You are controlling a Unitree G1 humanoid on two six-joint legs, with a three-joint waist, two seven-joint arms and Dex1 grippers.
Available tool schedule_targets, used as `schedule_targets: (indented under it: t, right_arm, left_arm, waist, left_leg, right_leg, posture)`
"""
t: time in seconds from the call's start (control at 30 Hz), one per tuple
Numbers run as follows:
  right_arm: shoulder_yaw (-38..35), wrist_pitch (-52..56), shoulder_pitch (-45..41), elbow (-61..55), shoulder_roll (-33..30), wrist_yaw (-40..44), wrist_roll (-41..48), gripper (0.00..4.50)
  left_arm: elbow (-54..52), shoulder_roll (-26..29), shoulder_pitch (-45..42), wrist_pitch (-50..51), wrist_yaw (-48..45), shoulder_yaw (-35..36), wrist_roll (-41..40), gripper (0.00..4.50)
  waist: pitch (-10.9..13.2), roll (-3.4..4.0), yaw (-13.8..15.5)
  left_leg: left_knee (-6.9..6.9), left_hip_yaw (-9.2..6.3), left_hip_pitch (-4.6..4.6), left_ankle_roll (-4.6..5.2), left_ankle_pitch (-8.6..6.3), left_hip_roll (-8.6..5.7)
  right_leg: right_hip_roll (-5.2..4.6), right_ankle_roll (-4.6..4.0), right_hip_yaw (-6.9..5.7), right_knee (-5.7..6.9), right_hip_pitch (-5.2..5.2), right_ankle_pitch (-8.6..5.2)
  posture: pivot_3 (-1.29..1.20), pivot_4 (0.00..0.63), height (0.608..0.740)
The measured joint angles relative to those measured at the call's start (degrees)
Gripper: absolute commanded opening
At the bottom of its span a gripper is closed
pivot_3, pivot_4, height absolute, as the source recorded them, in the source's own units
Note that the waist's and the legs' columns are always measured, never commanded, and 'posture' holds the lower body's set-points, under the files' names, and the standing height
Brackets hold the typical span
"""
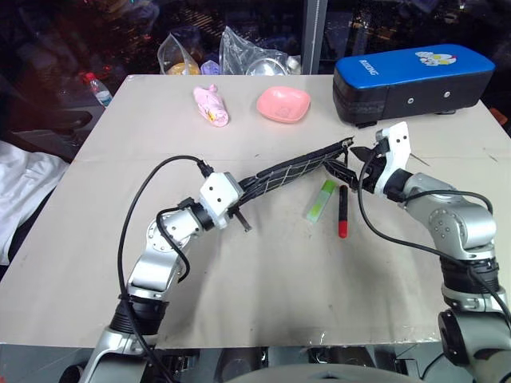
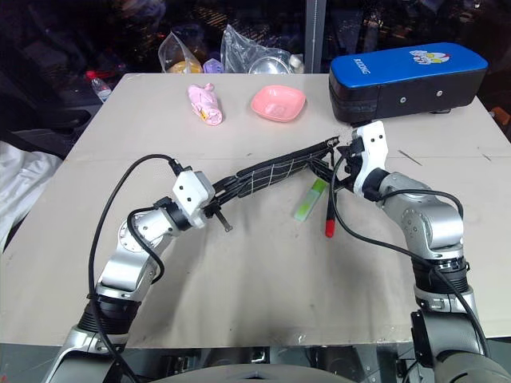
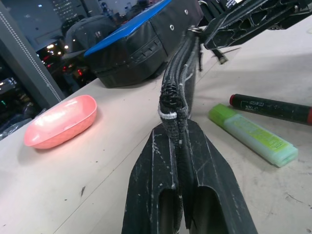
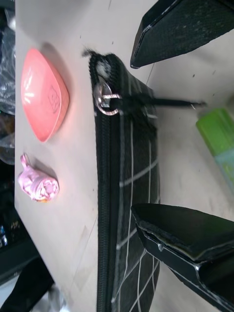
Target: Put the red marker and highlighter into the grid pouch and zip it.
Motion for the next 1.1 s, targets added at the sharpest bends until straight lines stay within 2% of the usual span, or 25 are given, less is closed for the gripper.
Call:
schedule_targets:
  t: [0.27, 0.37, 0.5, 0.53, 0.57, 0.67, 0.97, 1.1]
  right_arm:
    - [0.01, 2.01, -3.26, 3.73, -0.94, 2.63, 0.21, 4.50]
    - [0.01, 2.98, -3.85, 4.29, -1.56, 2.95, 0.25, 3.69]
    - [0.02, 4.61, -3.87, 4.57, -2.54, 3.17, 0.30, 1.72]
    - [0.02, 4.98, -3.88, 4.57, -2.88, 3.20, 0.28, 1.64]
    - [0.02, 5.21, -3.91, 4.57, -3.02, 3.21, 0.28, 0.76]
    - [0.03, 5.41, -3.91, 4.73, -3.07, 3.18, 0.25, 0.02]
    - [0.18, 5.33, -3.90, 4.71, -3.62, 3.14, -0.66, 0.02]
    - [4.00, 2.06, -3.80, 3.18, -8.07, 6.37, -4.35, 0.02]
  left_arm:
    - [0.00, 0.09, 0.64, -1.05, -0.72, 0.02, 1.04, 0.01]
    - [0.02, 0.24, 0.64, -1.81, -1.21, 0.01, 2.10, 0.00]
    - [0.03, 0.24, 0.64, -2.91, -1.52, -0.03, 3.14, 0.00]
    - [0.03, 0.11, 0.64, -2.99, -1.52, -0.03, 3.17, 0.00]
    - [0.04, 0.03, 0.63, -3.12, -1.52, -0.04, 3.22, 0.00]
    - [0.07, -0.04, 0.62, -3.38, -1.73, -0.10, 3.35, 0.00]
    - [0.10, 0.09, 0.60, -3.95, -2.79, -0.13, 4.46, 0.00]
    - [0.25, 0.06, 0.59, -4.48, -2.45, -0.06, 5.18, 0.00]
  waist:
    - [0.04, -0.01, -0.04]
    - [0.04, -0.01, 0.00]
    - [0.05, -0.01, -0.01]
    - [0.04, -0.01, -0.01]
    - [0.04, -0.01, -0.01]
    - [0.04, -0.01, 0.00]
    - [0.04, -0.01, -0.01]
    - [0.04, -0.01, -0.01]
  left_leg:
    - [-0.01, 0.00, -0.01, 0.00, 0.00, 0.01]
    - [-0.01, 0.01, -0.11, 0.00, 0.00, 0.00]
    - [0.03, 0.00, -0.40, 0.00, 0.00, 0.00]
    - [0.06, -0.03, -0.53, 0.00, 0.01, 0.00]
    - [0.08, -0.04, -0.72, -0.01, 0.01, 0.00]
    - [0.08, -0.03, -0.82, -0.02, 0.02, 0.00]
    - [0.08, -0.02, -0.82, -0.01, 0.01, 0.00]
    - [0.08, -0.03, -0.83, -0.01, 0.01, -0.01]
  right_leg:
    - [-0.01, 0.00, 0.00, 0.00, -0.03, 0.00]
    - [-0.03, 0.00, 0.00, 0.00, -0.13, 0.00]
    - [-0.04, 0.00, 0.02, 0.05, -0.40, 0.01]
    - [-0.04, 0.01, -0.01, 0.07, -0.52, 0.01]
    - [-0.03, 0.01, -0.01, 0.10, -0.71, 0.02]
    - [-0.02, 0.02, 0.00, 0.09, -0.82, 0.02]
    - [-0.01, 0.02, -0.01, 0.08, -0.81, 0.02]
    - [-0.01, 0.02, -0.03, 0.06, -0.81, 0.02]
  posture:
    - [0.00, 0.150, 0.737]
    - [0.00, 0.150, 0.737]
    - [0.00, 0.150, 0.737]
    - [0.00, 0.150, 0.737]
    - [0.00, 0.150, 0.737]
    - [0.00, 0.150, 0.737]
    - [0.00, 0.150, 0.737]
    - [0.00, 0.150, 0.737]
